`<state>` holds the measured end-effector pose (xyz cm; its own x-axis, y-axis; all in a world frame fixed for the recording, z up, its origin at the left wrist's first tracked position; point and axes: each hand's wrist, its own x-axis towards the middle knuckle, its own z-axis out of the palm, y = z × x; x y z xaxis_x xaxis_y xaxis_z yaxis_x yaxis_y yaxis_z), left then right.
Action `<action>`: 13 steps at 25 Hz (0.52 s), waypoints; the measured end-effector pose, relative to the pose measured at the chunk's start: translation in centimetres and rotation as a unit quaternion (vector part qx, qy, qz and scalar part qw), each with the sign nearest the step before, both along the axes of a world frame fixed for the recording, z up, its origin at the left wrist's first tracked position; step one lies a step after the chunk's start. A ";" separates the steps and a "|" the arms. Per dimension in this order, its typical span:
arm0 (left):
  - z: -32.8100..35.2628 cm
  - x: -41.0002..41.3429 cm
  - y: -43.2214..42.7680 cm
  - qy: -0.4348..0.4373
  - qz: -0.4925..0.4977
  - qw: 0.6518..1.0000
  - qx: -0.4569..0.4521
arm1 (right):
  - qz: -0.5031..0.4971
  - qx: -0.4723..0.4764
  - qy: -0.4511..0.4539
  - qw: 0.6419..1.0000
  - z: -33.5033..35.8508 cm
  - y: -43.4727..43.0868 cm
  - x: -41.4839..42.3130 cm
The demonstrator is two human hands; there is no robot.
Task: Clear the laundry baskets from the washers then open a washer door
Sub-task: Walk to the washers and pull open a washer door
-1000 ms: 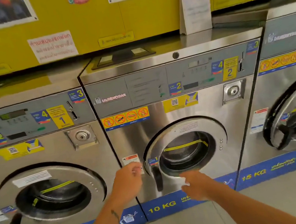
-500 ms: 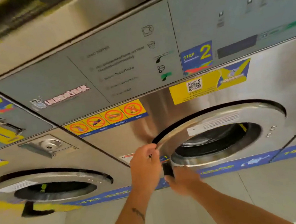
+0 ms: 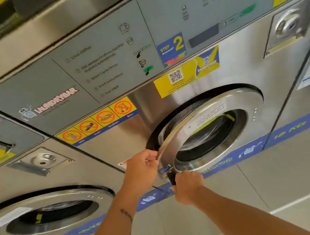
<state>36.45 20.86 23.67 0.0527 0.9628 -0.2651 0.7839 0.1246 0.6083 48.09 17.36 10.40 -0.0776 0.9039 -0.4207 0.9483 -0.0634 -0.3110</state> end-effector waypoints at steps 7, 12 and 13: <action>-0.5 2.3 -10.6 -0.006 -0.208 0.972 0.105 | -0.077 -0.056 -0.024 0.995 2.4 -13.0 5.6; 0.3 8.2 -15.6 0.066 -0.478 0.855 0.190 | -0.220 -0.051 0.041 0.973 3.1 -23.2 11.9; 0.6 9.7 -16.0 0.113 -0.514 0.818 0.231 | -0.248 -0.045 0.062 0.966 3.6 -24.6 13.0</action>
